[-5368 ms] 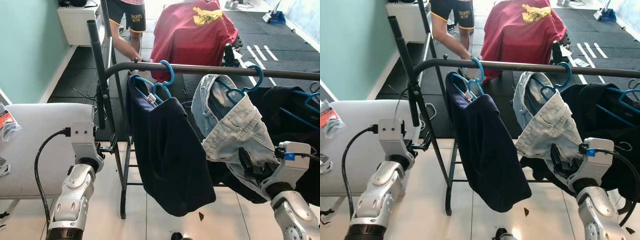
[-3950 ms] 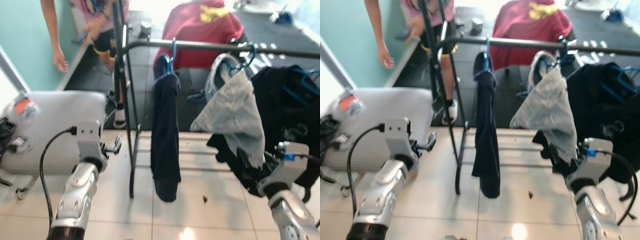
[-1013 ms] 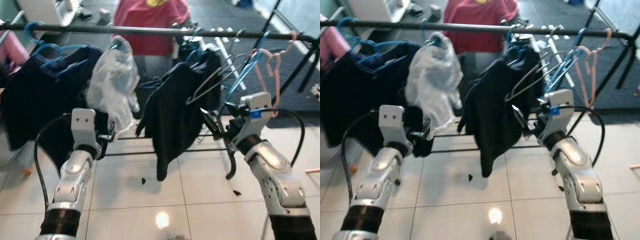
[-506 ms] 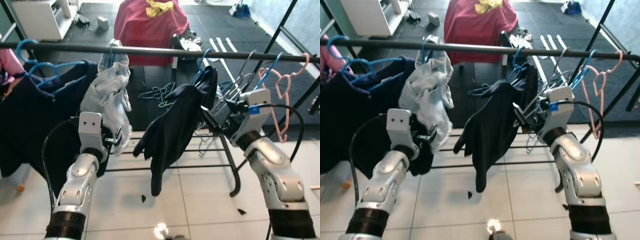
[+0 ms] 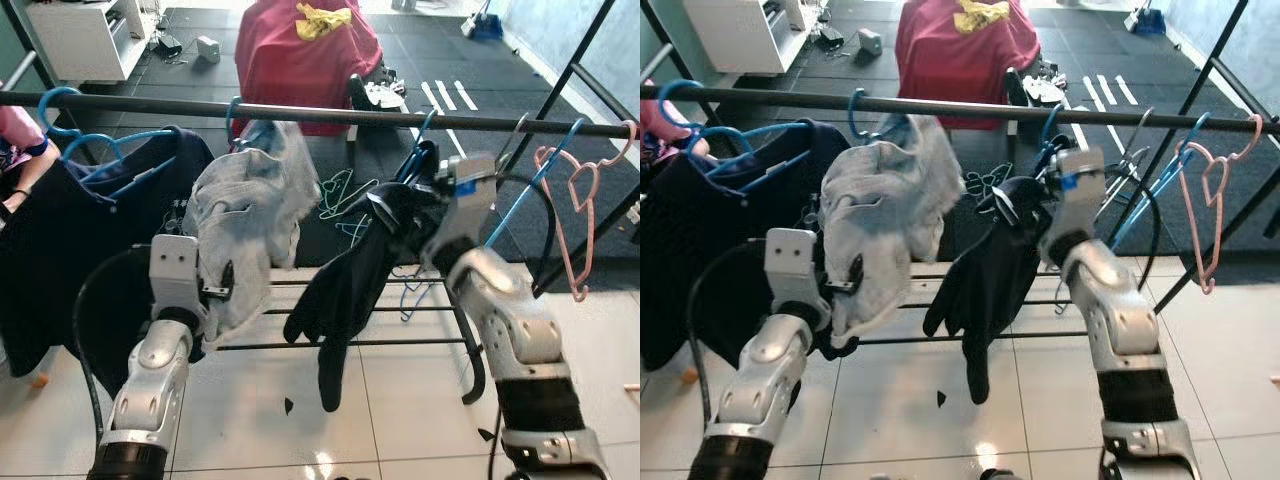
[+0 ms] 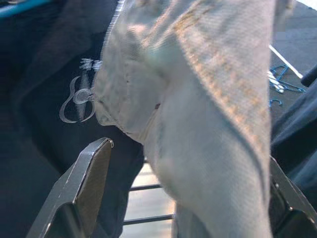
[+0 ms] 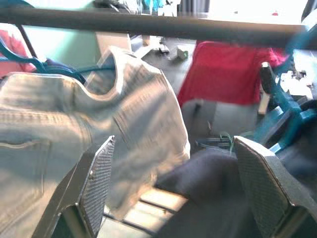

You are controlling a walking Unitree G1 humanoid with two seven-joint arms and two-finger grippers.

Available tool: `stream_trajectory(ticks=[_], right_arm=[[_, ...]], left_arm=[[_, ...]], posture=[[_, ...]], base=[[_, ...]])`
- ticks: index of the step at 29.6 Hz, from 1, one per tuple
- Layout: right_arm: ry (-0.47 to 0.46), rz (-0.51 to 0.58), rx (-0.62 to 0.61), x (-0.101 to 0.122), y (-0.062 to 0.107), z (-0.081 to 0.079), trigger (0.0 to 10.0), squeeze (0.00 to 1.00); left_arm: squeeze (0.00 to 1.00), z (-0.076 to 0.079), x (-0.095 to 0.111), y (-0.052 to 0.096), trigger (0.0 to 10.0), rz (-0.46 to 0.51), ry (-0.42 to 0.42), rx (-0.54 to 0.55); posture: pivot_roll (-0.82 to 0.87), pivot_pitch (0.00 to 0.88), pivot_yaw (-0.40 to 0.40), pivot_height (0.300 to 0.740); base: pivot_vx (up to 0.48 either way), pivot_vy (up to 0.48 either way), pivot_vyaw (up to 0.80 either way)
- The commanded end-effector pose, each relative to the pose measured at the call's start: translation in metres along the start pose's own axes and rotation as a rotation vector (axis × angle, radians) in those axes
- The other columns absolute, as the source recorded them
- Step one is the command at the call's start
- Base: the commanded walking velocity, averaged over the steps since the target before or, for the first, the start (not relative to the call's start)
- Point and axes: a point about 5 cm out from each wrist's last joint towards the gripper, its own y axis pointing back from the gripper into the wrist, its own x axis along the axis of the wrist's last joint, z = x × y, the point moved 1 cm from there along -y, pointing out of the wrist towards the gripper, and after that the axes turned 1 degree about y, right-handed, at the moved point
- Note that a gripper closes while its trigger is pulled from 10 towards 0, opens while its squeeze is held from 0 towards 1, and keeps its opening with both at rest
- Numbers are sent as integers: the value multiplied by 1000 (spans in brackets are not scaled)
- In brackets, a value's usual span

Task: Hang hanger

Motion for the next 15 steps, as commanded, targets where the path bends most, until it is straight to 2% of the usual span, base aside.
stream_trajectory(ticks=[1, 3, 6, 7, 8, 9, 11, 13, 15], right_arm=[[29, -115, -32, -21, -2, 3, 10000, 0], [55, -186, -48, -34, -7, 2, 10000, 0], [57, -209, -54, -38, -9, 2, 10000, 0], [63, -274, -107, -50, -12, 8, 10000, 0], [63, -274, -107, -50, -12, 8, 10000, 0], [120, -339, -223, -59, -14, 24, 10000, 0], [136, -346, -253, -58, -14, 29, 10000, 0], [138, -306, -286, -45, -15, 36, 10000, 0], [136, -294, -289, -42, -15, 38, 10000, 0]], left_arm=[[0, 10, -5, 5, 10000, -21, 9, -39], [0, 12, -4, 6, 10000, -14, 0, -51], [0, 13, -3, 6, 10000, -12, -3, -53], [0, 14, -3, 6, 10000, -13, -3, -53], [0, 14, -3, 6, 10000, -13, -3, -53], [0, 14, -3, 7, 10000, -15, 0, -55], [0, 14, -3, 7, 10000, -16, 1, -56], [0, 14, -4, 8, 10000, -19, 5, -57], [0, 14, -4, 8, 10000, -19, 6, -58]], posture=[[-61, 202, -46, 740], [-59, 203, -48, 740], [-59, 203, -48, 740], [-56, 204, -52, 740], [-56, 204, -52, 740], [-51, 205, -54, 740], [-51, 205, -54, 740], [-56, 208, -55, 740], [-63, 210, -56, 740]], base=[[0, 0, 0], [0, 0, 0], [0, 0, 0], [0, 0, 0], [0, 0, 0], [0, 0, 0], [0, 0, 0], [0, 0, 0], [0, 0, 0]])
